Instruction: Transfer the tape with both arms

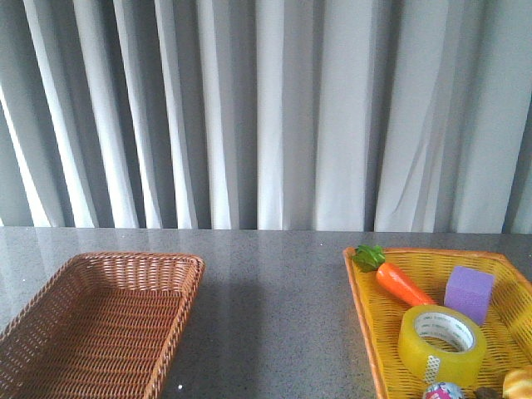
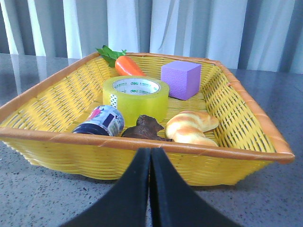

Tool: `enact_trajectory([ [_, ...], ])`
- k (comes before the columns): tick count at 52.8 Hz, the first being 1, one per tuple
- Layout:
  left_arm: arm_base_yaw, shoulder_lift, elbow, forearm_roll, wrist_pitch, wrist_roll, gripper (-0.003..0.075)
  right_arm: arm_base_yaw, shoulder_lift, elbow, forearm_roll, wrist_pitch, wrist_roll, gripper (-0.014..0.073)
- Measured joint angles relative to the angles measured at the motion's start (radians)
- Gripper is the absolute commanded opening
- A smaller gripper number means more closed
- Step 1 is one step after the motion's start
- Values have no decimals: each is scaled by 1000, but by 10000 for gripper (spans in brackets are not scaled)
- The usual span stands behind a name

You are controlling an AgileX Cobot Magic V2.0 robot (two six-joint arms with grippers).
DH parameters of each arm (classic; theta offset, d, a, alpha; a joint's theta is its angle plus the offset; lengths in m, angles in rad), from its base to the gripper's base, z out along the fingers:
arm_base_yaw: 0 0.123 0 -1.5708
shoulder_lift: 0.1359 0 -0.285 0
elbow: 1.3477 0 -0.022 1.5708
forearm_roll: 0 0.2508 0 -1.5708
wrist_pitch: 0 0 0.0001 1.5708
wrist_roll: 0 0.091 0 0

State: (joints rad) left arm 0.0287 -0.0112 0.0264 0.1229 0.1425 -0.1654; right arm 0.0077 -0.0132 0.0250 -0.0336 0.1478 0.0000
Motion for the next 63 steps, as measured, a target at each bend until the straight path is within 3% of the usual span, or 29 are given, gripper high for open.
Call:
enact_trajectory([
  [56,0,0,0,0,0,0,-6,0,0,0,-60,0,-47,-6],
  [63,0,0,0,0,-66,-3,-6,0,0,0,73,-16,55,-6],
])
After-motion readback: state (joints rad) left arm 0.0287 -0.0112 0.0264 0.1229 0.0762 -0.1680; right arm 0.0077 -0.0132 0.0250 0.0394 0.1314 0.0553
